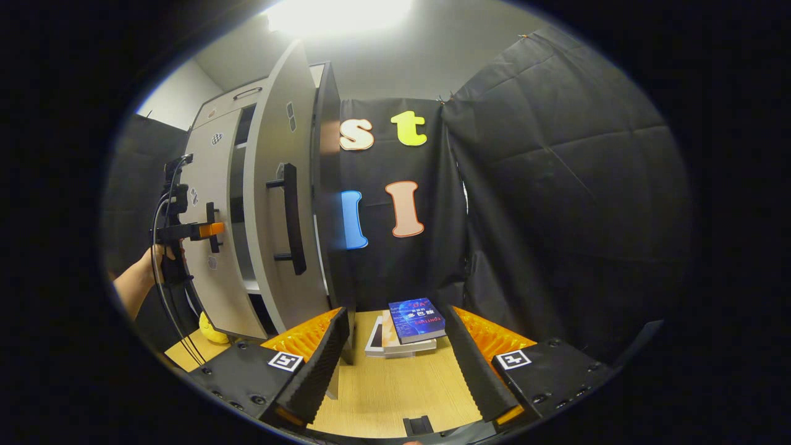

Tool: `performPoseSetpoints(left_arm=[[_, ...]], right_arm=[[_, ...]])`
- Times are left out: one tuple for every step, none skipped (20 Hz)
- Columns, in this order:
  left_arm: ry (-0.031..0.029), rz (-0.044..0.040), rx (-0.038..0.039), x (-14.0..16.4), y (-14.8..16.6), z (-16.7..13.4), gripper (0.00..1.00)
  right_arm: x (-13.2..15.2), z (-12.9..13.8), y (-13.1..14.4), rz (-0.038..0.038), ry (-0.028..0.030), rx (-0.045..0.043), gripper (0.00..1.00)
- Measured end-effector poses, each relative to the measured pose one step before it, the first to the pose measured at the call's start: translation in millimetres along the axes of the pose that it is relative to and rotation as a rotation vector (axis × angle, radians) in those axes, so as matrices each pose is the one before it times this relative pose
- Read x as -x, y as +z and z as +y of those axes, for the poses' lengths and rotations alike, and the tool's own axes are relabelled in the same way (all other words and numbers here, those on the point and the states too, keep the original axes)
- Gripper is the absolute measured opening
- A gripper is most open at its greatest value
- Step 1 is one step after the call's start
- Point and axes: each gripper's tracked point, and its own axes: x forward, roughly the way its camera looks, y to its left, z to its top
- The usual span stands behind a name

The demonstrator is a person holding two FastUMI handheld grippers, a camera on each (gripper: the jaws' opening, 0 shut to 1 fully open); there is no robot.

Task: Open the right door of the double-door shoe cabinet with the right hand, and open the left door with the left hand.

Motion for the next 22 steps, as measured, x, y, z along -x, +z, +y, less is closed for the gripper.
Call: performPoseSetpoints(left_arm=[[-0.00356,0.00049,-0.00191,0.41,1.19,-1.48,0.62],[-0.00411,0.00025,-0.00492,-0.06,0.86,-0.21,0.65],[-0.00354,0.00185,0.0036,-0.98,-0.75,0.28,0.65],[0.00055,-0.00401,0.01337,-4.83,-1.43,-1.88,0.62],[-0.00204,0.00832,0.01037,6.56,0.71,-1.71,0.56],[-0.00344,-0.00049,0.00512,-2.1,0.28,-2.79,0.51],[-0.00096,0.00748,0.00342,0.89,-0.62,-2.74,0.41],[0.00546,0.00794,-0.00384,2.83,0.0,-0.51,0.34],[-0.00022,0.00793,-0.00273,-2.9,-1.6,0.02,0.31],[-0.00261,0.01749,-0.00196,0.21,-2.22,0.09,0.29],[0.00252,0.00777,-0.00012,1.96,-0.13,0.65,0.23],[0.00196,0.00331,0.00097,2.05,-1.17,0.82,0.2],[0.00259,-0.00014,0.00403,2.48,0.22,-0.5,0.18],[0.00129,-0.00226,0.01242,1.5,0.05,0.09,0.18],[-0.00195,-0.00171,0.00847,3.61,0.03,0.76,0.14],[-0.00824,0.00325,0.00172,3.09,0.47,1.39,0.12],[-0.00922,-0.00023,0.00776,3.96,1.85,0.85,0.14],[-0.0089,0.00388,0.00356,5.21,1.67,0.45,0.12],[-0.00791,-0.00013,-0.00017,2.81,-1.72,0.6,0.12],[-0.00813,-0.00062,-0.0075,2.62,-0.49,1.11,0.12],[-0.00571,-0.00221,-0.00446,3.26,-0.27,3.05,0.14],[-0.00368,0.00107,-0.00094,2.33,0.0,2.3,0.12]], right_arm=[[1.53,0.35,1.39,-0.00554,-0.00016,-0.00293,0.93],[0.71,0.91,1.97,-0.00539,0.00114,-0.00219,0.93],[0.73,-0.57,-1.88,-0.00157,-0.00036,-0.00046,0.98],[0.4,-0.21,-0.85,-0.00004,0.00091,0.00004,0.98],[0.57,0.22,-0.78,0.00181,0.00156,-0.00004,0.97],[0.61,-0.47,-1.56,0.00451,0.00149,-0.00001,0.97],[0.77,-0.45,-1.94,0.00407,-0.0011,0.00024,0.97],[1.67,-1.17,-0.17,-0.00236,-0.00306,0.00059,0.93],[2.48,-0.07,-0.82,-0.00186,0.00045,0.0012,0.98],[1.76,-1.35,0.81,-0.00214,-0.00137,-0.00002,0.93],[1.39,-0.35,-0.15,0.00043,0.00112,-0.00096,0.98],[1.7,0.02,0.71,-0.00089,0.00236,-0.00243,0.98],[1.16,0.06,0.27,-0.00134,0.00403,-0.00183,0.98],[0.94,0.02,0.9,-0.00232,0.00337,-0.00003,0.98],[1.25,0.76,0.73,0.00015,0.00627,0.00281,0.98],[0.12,1.12,0.95,-0.00231,0.00516,0.00397,0.98],[1.64,1.94,-0.02,-0.0026,0.00728,0.00321,0.98],[0.45,2.77,1.02,-0.00439,0.00811,0.00129,0.98],[0.96,3.37,0.92,-0.00387,0.00872,0.00055,0.98],[0.24,3.18,0.94,-0.00129,0.00858,0.0005,0.98],[1.41,4.62,-0.5,0.00169,0.01189,0.00174,0.98],[0.19,4.26,-0.91,0.00287,0.01177,0.00378,0.98]])
